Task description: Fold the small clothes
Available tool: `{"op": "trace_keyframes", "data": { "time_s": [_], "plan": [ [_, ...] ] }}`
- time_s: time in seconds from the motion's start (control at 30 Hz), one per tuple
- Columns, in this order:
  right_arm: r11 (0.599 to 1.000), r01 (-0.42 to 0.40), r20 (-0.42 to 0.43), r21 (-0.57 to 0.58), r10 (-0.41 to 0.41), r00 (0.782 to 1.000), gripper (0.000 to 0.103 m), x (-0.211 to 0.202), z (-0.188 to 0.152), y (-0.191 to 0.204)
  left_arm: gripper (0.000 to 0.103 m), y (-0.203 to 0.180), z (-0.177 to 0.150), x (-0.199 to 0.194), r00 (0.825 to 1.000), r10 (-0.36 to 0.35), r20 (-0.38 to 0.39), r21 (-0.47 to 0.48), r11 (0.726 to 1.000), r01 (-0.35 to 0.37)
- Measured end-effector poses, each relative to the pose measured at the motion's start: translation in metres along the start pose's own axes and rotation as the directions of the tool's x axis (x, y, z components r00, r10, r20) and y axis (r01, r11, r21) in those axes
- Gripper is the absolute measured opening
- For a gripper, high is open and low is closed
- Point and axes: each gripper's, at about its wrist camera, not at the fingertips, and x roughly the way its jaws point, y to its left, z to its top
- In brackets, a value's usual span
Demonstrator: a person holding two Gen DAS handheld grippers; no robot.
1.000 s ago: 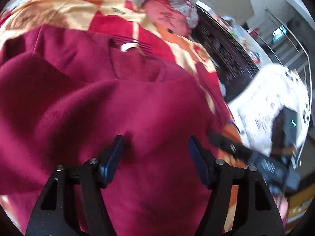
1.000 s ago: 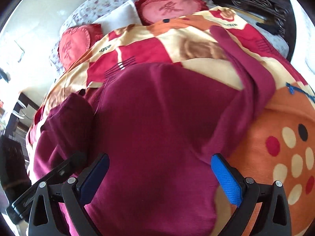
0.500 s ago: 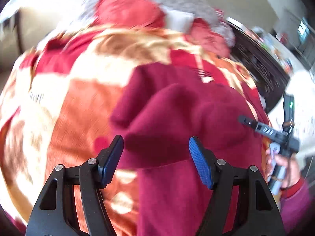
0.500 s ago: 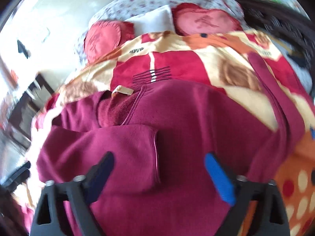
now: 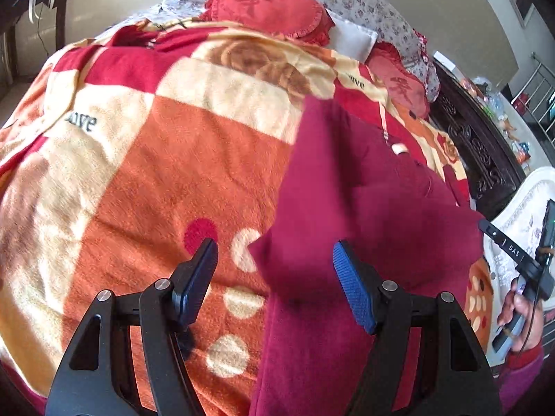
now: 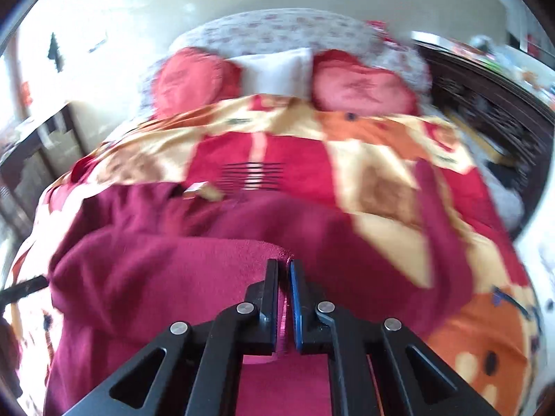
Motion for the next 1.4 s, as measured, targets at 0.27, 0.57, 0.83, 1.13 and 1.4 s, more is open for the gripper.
{"op": "trace_keyframes", "data": {
  "time_s": [0.27,0.57,0.83,1.13,1.4],
  "plan": [
    [0.980,0.174,-0.185,0.097,-0.154,0.971,0.010,0.032,-0.013,-0.043,0.069,0.000,-0.015,0.024,0.997,0.025,-0.071,0.004,1.000,-0.025],
    [0.855,-0.512,-0.142,-0.083,0.498,0.855,0.040,0.030,0.031,0.121,0.069,0.007,-0.020,0.029,0.997,0.031,-0.067,-0.022,0.999,-0.033],
    [0.771,-0.602,-0.241,-0.208,0.556,0.795,0.037,0.098,0.053,0.235,0.069,0.010,-0.021,0.029,0.998,0.009,-0.068,-0.031,0.999,-0.011],
    [0.733,-0.619,-0.254,-0.283,0.565,0.785,0.008,0.123,0.065,0.293,0.069,0.026,-0.012,0.013,0.999,0.003,-0.033,-0.083,0.997,-0.006],
    [0.744,-0.657,-0.248,-0.123,0.618,0.746,0.018,0.128,0.068,0.254,0.069,0.020,-0.004,0.003,1.000,0.014,0.004,-0.057,0.998,-0.014]
  ]
}}
